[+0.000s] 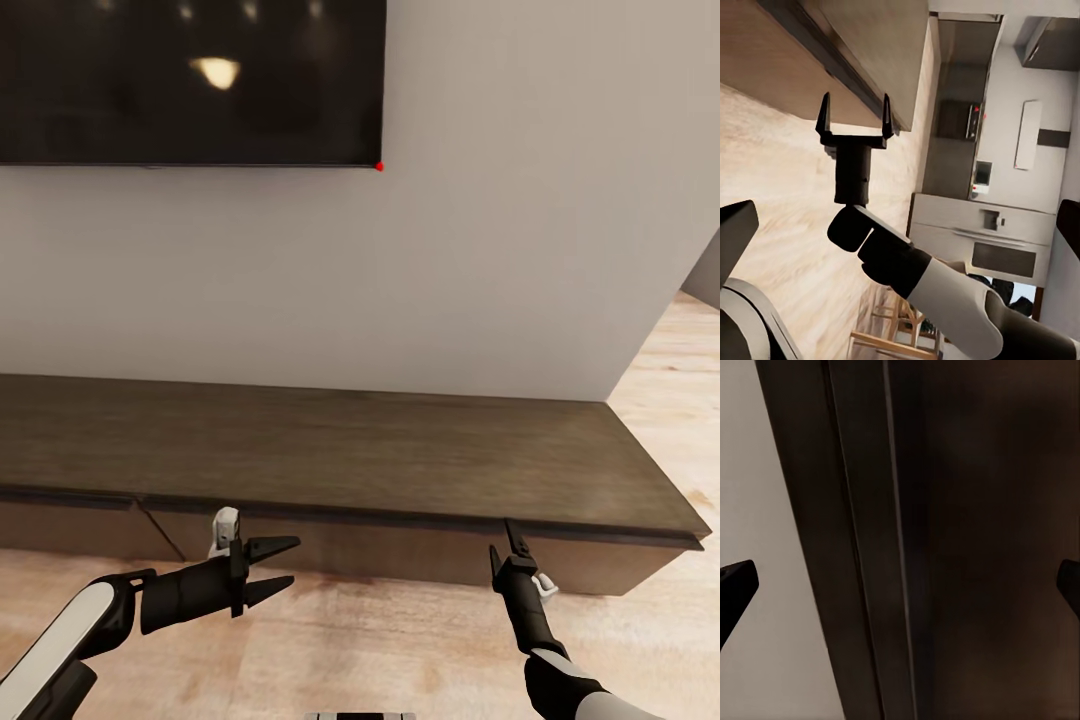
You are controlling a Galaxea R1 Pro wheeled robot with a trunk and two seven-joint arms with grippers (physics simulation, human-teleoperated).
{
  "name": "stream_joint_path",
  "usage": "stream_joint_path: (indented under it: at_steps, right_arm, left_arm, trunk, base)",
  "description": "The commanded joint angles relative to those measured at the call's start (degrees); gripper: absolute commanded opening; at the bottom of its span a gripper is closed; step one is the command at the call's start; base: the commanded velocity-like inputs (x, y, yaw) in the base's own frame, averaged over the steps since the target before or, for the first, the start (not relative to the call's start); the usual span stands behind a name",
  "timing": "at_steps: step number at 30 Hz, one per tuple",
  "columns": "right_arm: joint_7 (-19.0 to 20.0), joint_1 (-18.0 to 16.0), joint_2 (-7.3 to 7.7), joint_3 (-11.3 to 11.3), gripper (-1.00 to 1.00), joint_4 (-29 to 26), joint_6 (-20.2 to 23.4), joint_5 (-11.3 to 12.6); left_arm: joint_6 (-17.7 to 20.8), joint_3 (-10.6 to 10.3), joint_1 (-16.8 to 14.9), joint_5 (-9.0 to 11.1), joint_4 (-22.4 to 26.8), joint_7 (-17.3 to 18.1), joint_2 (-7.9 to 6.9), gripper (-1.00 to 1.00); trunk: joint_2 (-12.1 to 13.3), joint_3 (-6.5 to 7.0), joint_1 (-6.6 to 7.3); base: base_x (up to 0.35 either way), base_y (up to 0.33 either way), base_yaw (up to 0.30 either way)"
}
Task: Place each of the two pumpkins and all three candles from the living room inside a cabinet in the living room (use any cabinet), then make sure every cabinet is closed, and position the cauldron so it is next to a table in the living room.
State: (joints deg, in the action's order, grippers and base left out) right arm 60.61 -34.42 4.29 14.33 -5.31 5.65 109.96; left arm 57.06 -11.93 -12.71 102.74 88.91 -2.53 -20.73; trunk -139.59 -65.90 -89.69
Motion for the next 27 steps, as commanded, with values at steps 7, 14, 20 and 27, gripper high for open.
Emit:
stream_joint_path:
  at_steps: [7,14,20,27]
  right_arm:
    - [0.21,-0.03,0.02,0.34,1.0,0.04,0.59,0.6]
    - [0.22,-0.03,0.02,0.34,1.0,0.04,0.59,0.6]
    - [0.27,-0.03,-0.06,0.27,1.0,0.04,0.59,0.67]
    - [0.21,-0.03,0.01,0.31,1.0,0.04,0.59,0.67]
  left_arm:
    - [0.07,0.06,-0.03,0.36,0.03,-0.25,-0.1,1.0]
    - [0.07,0.06,-0.03,0.36,0.03,-0.23,-0.1,1.0]
    - [0.07,0.06,-0.03,0.36,0.03,-0.23,-0.1,1.0]
    - [0.07,0.06,-0.03,0.36,0.03,-0.23,-0.1,1.0]
  trunk:
    - [-0.02,-0.05,0.0]
    - [-0.02,-0.05,0.0]
    - [-0.02,-0.05,0.0]
    - [-0.02,-0.05,0.0]
  base:
    - [0.021,-0.019,0.0]
    - [0.0,0.0,0.0]
    - [0.0,0.0,0.0]
    - [0.0,0.0,0.0]
